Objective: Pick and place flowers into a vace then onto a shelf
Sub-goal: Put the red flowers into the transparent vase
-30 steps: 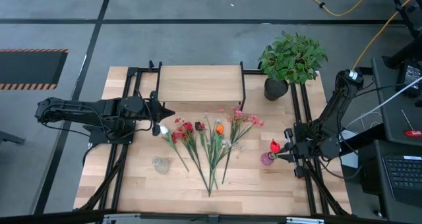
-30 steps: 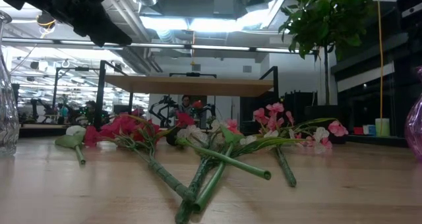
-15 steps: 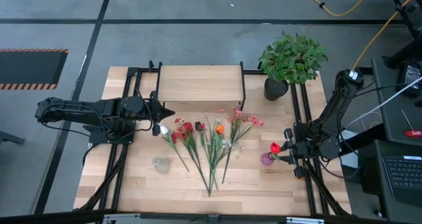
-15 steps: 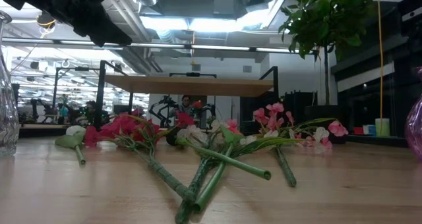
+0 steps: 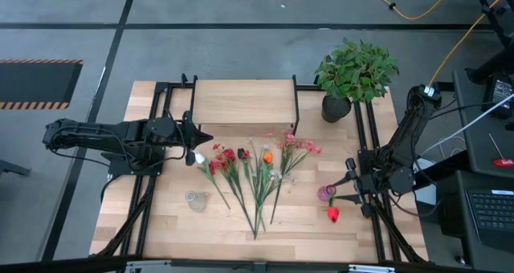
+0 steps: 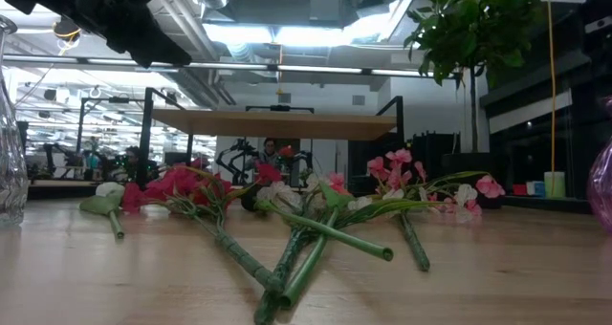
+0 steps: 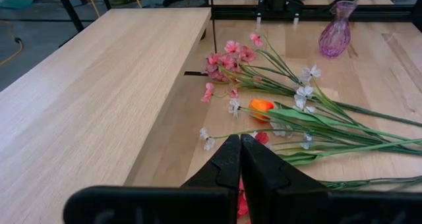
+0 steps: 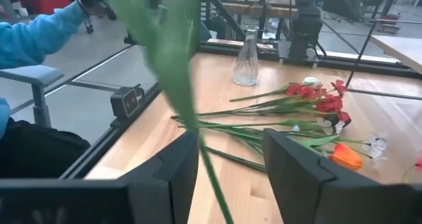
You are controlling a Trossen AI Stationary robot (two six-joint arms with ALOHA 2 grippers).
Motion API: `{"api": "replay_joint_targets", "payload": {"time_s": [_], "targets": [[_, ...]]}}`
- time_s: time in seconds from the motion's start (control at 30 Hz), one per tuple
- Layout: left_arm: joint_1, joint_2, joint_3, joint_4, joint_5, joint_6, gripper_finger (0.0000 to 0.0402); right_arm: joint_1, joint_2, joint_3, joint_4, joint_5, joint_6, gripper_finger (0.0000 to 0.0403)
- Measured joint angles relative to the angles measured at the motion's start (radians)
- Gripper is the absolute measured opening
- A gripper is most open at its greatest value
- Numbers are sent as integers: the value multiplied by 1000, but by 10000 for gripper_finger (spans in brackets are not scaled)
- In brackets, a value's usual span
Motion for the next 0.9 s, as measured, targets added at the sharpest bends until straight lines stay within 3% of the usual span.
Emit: {"api": "replay_joint_targets", "payload": {"time_s": [0.47, 0.6, 0.73, 0.9], "targets": [[0, 0, 0, 0, 0, 0, 4, 0, -105, 0, -61, 2, -37, 171], [0, 0, 0, 0, 0, 0, 4, 0, -126, 0, -61, 59, -57, 170], [0, 0, 0, 0, 0, 0, 7, -1, -136, 0, -60, 137, -60, 154], [0, 0, 0, 0, 0, 0, 7, -2, -141, 0, -40, 138, -61, 108]]}}
